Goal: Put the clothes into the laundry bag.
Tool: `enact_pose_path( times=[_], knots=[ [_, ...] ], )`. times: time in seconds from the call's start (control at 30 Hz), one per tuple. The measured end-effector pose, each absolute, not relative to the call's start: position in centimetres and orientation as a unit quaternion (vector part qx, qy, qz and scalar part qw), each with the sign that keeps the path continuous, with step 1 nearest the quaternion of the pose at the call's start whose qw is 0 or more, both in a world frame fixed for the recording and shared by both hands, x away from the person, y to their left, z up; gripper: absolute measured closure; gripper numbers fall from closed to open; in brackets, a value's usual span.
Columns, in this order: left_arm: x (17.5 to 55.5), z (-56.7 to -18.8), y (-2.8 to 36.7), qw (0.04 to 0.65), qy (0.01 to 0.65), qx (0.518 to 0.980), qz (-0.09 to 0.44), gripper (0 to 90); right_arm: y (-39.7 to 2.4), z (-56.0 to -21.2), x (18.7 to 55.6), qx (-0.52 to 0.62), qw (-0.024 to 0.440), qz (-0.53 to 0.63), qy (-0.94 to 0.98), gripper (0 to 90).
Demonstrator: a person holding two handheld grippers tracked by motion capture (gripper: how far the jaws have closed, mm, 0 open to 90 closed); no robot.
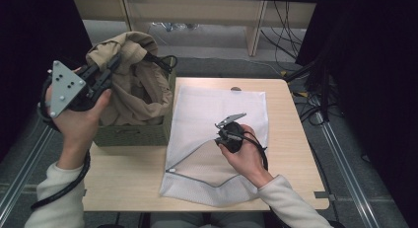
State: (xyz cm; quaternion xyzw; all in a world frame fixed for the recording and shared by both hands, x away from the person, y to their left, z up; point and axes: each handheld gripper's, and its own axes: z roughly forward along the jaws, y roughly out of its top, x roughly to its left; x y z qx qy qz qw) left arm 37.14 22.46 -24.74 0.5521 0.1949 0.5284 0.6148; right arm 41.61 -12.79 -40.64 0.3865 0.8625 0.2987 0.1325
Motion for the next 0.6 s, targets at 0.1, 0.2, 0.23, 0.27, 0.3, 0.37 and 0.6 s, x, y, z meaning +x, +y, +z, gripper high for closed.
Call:
enact_pose_path(
  times=[0.1,0.2,0.23,0.27,0.3,0.37,0.6],
  knots=[
    [36.0,-24.2,22.5,0.615,0.183,0.551,0.533,85.7,-12.8,-40.6,41.6,0.387,0.133,0.299,0.862,89.5],
    [34.9,-23.7,22.7,0.614,0.171,0.547,0.542,85.7,-12.8,-40.6,41.6,0.388,0.132,0.299,0.862,89.5],
    [34.6,-23.5,22.7,0.616,0.167,0.546,0.543,85.7,-12.8,-40.6,41.6,0.388,0.132,0.299,0.862,89.5],
    [34.3,-23.3,22.8,0.616,0.164,0.547,0.542,85.7,-12.8,-40.6,41.6,0.387,0.131,0.3,0.862,89.5],
    [34.0,-23.2,22.8,0.62,0.162,0.548,0.538,85.7,-12.8,-40.5,41.6,0.389,0.131,0.3,0.861,89.5],
    [33.5,-22.9,22.8,0.623,0.156,0.547,0.537,85.7,-12.8,-40.6,41.6,0.386,0.134,0.301,0.862,89.5],
    [31.4,-21.6,22.8,0.627,0.133,0.539,0.547,85.8,-12.8,-40.6,41.6,0.384,0.129,0.301,0.863,89.5]
  ],
)
